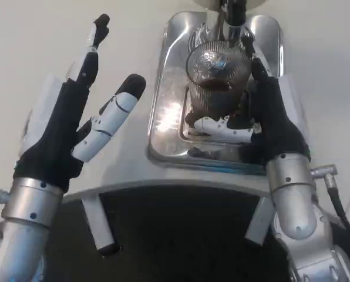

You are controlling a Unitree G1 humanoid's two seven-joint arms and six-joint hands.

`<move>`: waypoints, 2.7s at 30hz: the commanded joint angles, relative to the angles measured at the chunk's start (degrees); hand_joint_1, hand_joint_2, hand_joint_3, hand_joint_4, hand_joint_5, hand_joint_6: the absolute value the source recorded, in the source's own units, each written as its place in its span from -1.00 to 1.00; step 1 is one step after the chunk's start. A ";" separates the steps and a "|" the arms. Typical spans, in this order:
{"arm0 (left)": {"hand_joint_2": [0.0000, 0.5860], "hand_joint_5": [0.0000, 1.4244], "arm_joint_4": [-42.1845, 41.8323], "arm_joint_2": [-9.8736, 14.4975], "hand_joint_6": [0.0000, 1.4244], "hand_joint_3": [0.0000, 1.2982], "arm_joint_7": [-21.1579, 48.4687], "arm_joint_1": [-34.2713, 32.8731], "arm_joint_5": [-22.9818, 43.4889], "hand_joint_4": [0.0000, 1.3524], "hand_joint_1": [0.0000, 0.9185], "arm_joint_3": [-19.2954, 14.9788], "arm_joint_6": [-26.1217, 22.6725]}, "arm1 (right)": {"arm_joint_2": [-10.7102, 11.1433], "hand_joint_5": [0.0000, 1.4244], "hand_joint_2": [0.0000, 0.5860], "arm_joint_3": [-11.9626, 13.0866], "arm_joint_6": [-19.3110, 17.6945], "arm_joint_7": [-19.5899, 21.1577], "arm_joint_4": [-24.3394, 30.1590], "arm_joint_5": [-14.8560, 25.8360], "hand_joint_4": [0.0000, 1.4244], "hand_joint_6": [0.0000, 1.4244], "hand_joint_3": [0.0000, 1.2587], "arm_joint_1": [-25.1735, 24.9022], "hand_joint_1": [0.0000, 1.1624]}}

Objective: Grasp the cup under the faucet to collect the drink, then remove the cup.

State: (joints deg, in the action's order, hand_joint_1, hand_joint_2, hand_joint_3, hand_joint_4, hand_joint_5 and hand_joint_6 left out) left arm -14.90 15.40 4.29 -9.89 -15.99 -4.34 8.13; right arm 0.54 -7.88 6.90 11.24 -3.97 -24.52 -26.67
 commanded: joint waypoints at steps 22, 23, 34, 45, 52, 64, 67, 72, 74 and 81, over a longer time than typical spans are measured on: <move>-0.35 -1.00 1.90 2.53 -1.00 -1.00 0.39 -0.41 0.60 -1.00 -1.00 -0.46 -0.52 | -2.05 0.02 0.84 -2.56 -1.14 8.86 -1.73 -4.02 -0.12 0.37 0.02 -1.66 1.00; -0.35 -1.00 1.87 2.60 -1.00 -1.00 0.38 -0.24 0.55 -1.00 -1.00 -0.51 -0.58 | -2.03 0.04 0.84 -2.58 -0.86 8.49 -1.18 -3.94 -0.11 0.37 0.03 -1.46 1.00; -0.28 -1.00 1.35 3.75 -1.00 -1.00 -0.08 2.30 -1.76 -1.00 -1.00 -0.72 -1.02 | -1.25 0.06 0.79 -1.94 0.80 4.44 5.63 -3.29 -0.05 0.38 0.08 1.62 1.00; -0.36 -1.00 -0.39 11.10 -1.00 -1.00 0.72 5.86 -17.88 -1.00 -1.00 1.48 -4.50 | 0.11 0.06 0.83 -2.93 2.37 -0.99 15.33 -3.22 -0.04 0.36 0.09 8.71 1.00; -0.45 -1.00 0.13 19.71 -1.00 -1.00 0.47 8.20 -29.96 -1.00 -1.00 3.60 -2.15 | 2.00 0.06 0.93 -2.61 2.18 -5.57 22.32 -2.07 -0.06 0.32 0.04 12.88 1.00; -0.59 -1.00 1.42 23.93 -1.00 -1.00 -1.49 9.85 -32.60 -1.00 -0.78 3.32 2.28 | 7.04 0.03 1.00 1.24 4.40 -15.86 36.42 3.45 -0.13 0.29 -0.01 19.37 1.00; -0.59 -1.00 0.08 24.41 -1.00 -1.00 -0.70 10.66 -32.02 -1.00 -0.77 2.93 2.93 | 8.04 0.01 1.00 2.69 5.75 -17.93 40.20 4.92 -0.13 0.29 -0.03 21.07 1.00; -0.62 -1.00 -4.27 24.32 -1.00 -1.00 1.11 12.41 -31.03 -1.00 -0.79 2.81 3.43 | 10.17 0.01 1.00 4.90 8.24 -21.62 46.99 7.59 -0.15 0.29 -0.04 24.46 1.00; -0.63 -1.00 -6.73 24.11 -1.00 -1.00 2.09 13.87 -30.61 -1.00 -0.82 2.68 3.70 | 10.96 0.00 1.00 6.10 9.71 -23.64 51.74 9.46 -0.16 0.27 -0.06 27.60 1.00; -0.64 -1.00 -12.87 24.09 -1.00 -1.00 4.66 17.38 -28.57 -1.00 -0.85 0.51 4.21 | 12.85 -0.03 1.00 8.49 13.27 -27.54 60.58 13.14 -0.19 0.23 -0.09 33.34 1.00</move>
State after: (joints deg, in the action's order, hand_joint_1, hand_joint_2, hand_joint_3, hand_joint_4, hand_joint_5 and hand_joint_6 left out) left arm -25.43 39.15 7.57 5.82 -45.35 -2.38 12.13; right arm 12.72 -0.46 19.34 -15.21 52.33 -13.43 5.13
